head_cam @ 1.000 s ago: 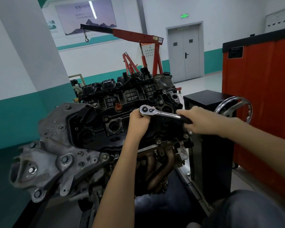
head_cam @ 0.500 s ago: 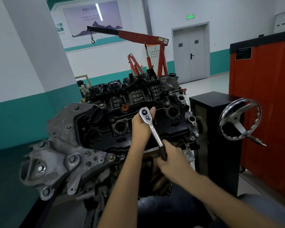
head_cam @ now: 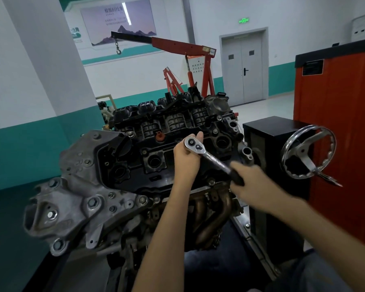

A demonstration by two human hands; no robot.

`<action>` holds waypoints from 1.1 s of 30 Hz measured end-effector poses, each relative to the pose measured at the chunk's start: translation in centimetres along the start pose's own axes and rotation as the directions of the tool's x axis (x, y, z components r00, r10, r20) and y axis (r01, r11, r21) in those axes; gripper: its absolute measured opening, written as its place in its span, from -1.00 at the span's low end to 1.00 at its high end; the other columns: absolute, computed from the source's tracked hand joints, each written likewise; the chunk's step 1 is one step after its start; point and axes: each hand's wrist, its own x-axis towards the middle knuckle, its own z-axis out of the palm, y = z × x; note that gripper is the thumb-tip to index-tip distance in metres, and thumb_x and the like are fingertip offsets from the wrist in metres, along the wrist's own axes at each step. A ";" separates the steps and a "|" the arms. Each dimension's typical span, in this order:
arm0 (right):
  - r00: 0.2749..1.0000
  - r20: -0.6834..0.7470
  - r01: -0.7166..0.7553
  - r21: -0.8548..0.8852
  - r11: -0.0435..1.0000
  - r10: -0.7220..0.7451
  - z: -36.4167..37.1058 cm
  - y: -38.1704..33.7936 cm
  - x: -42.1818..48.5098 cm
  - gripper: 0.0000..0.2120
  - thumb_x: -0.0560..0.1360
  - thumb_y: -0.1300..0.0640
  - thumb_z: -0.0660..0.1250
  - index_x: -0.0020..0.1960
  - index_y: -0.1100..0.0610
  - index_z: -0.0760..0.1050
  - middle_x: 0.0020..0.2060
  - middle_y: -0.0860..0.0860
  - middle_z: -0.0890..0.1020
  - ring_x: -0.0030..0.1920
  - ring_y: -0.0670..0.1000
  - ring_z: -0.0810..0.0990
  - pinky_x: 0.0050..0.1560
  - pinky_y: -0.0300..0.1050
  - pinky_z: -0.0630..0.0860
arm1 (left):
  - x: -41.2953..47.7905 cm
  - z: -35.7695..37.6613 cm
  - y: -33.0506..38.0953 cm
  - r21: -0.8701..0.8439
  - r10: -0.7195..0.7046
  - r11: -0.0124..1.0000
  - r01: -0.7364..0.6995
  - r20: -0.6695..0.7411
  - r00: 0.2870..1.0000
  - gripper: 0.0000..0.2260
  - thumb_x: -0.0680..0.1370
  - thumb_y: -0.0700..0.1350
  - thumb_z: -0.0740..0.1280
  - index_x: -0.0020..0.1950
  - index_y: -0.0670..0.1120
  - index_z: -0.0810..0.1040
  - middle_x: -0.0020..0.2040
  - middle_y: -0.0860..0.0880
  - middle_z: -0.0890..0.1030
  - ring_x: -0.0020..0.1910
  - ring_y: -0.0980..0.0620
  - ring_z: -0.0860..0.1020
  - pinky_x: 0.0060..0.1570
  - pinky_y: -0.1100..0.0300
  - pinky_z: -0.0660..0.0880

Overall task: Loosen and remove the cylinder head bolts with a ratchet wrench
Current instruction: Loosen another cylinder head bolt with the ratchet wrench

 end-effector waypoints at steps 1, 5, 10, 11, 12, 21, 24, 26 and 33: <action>0.998 -0.052 -0.038 0.125 0.991 0.045 2.2 -0.8 -1.1 -0.76 0.41 0.28 0.32 -0.21 0.00 0.32 -0.41 0.00 0.46 -0.49 -0.18 0.42 -0.48 -0.38 0.34 | 0.0 0.3 0.2 0.002 -0.002 1.000 0.002 -0.026 1.000 -0.59 0.62 -0.16 0.28 -0.38 -0.08 0.21 -0.41 0.01 0.23 -0.46 0.21 0.22 -0.32 0.45 0.29; 0.980 -0.092 -0.129 0.380 0.916 0.177 8.8 -4.8 -2.0 -0.80 0.44 0.27 0.27 -0.10 0.02 0.31 -0.36 0.01 0.44 -0.48 -0.14 0.43 -0.50 -0.42 0.32 | 0.1 0.4 0.5 0.017 -0.037 0.999 0.038 -0.086 0.996 -0.58 0.62 -0.17 0.29 -0.39 -0.02 0.21 -0.47 0.09 0.23 -0.46 0.18 0.23 -0.31 0.33 0.32; 0.998 0.021 -0.063 0.217 0.974 0.060 4.6 -2.5 -1.6 -0.79 0.42 0.27 0.28 -0.07 -0.01 0.39 -0.35 0.03 0.49 -0.41 -0.01 0.45 -0.48 -0.39 0.30 | 0.7 -0.7 0.3 0.153 -0.034 0.988 0.019 0.091 0.995 -0.51 0.61 -0.11 0.31 -0.45 0.10 0.17 -0.52 0.14 0.20 -0.45 0.16 0.18 -0.35 0.28 0.21; 0.997 0.075 -0.030 0.155 0.987 0.019 2.4 -1.4 -1.2 -0.76 0.41 0.30 0.29 -0.12 -0.04 0.38 -0.36 0.00 0.50 -0.41 -0.03 0.47 -0.45 -0.40 0.33 | 0.7 -0.8 0.4 0.150 -0.040 0.989 0.018 0.142 0.989 -0.50 0.60 -0.09 0.31 -0.49 0.10 0.19 -0.51 0.15 0.22 -0.46 0.16 0.19 -0.37 0.32 0.22; 0.990 0.137 -0.002 0.086 0.996 -0.010 -0.1 -0.5 -0.4 -0.71 0.42 0.31 0.30 -0.14 -0.09 0.37 -0.35 -0.02 0.51 -0.41 -0.07 0.50 -0.42 -0.39 0.38 | 0.7 -0.9 0.6 0.139 -0.047 0.990 0.021 0.182 0.982 -0.50 0.60 -0.09 0.32 -0.50 0.10 0.22 -0.50 0.15 0.24 -0.45 0.16 0.21 -0.38 0.35 0.24; 0.980 0.103 0.197 -0.551 0.811 -0.168 -6.0 0.2 4.9 -0.81 0.47 0.13 0.30 -0.02 -0.04 0.31 -0.39 -0.11 0.36 -0.39 -0.09 0.43 -0.45 -0.21 0.28 | 0.1 -0.9 0.1 0.037 -0.097 0.995 0.096 0.018 0.995 -0.69 0.61 -0.15 0.30 -0.30 -0.19 0.37 -0.37 0.09 0.43 -0.33 0.20 0.43 -0.27 0.49 0.36; 1.000 0.014 -0.010 -0.130 0.991 0.012 -0.3 0.4 0.2 -0.74 0.43 0.18 0.31 -0.14 -0.05 0.22 -0.35 0.03 0.46 -0.36 0.04 0.51 -0.38 -0.10 0.48 | -0.2 0.6 0.3 -0.007 -0.104 0.995 0.104 -0.073 0.992 -0.69 0.61 -0.12 0.31 -0.31 0.02 0.35 -0.32 0.16 0.38 -0.35 0.30 0.40 -0.24 0.47 0.37; 0.995 -0.055 -0.072 0.129 0.989 0.080 4.1 -1.5 -1.7 -0.76 0.41 0.23 0.30 -0.14 -0.01 0.26 -0.40 0.02 0.46 -0.43 -0.05 0.45 -0.47 -0.27 0.39 | 0.0 0.9 0.4 0.008 -0.094 0.995 0.095 -0.114 0.989 -0.63 0.61 -0.13 0.32 -0.35 0.03 0.26 -0.36 0.09 0.29 -0.33 0.13 0.29 -0.27 0.30 0.27; 0.999 0.019 -0.044 0.188 0.981 0.041 4.7 -2.5 -1.3 -0.79 0.42 0.28 0.27 -0.08 0.04 0.30 -0.39 0.01 0.45 -0.47 -0.13 0.46 -0.50 -0.39 0.30 | 0.4 -0.5 0.5 0.115 -0.075 0.991 0.072 0.021 0.997 -0.57 0.61 -0.11 0.31 -0.36 0.08 0.16 -0.42 0.15 0.21 -0.42 0.19 0.20 -0.35 0.32 0.21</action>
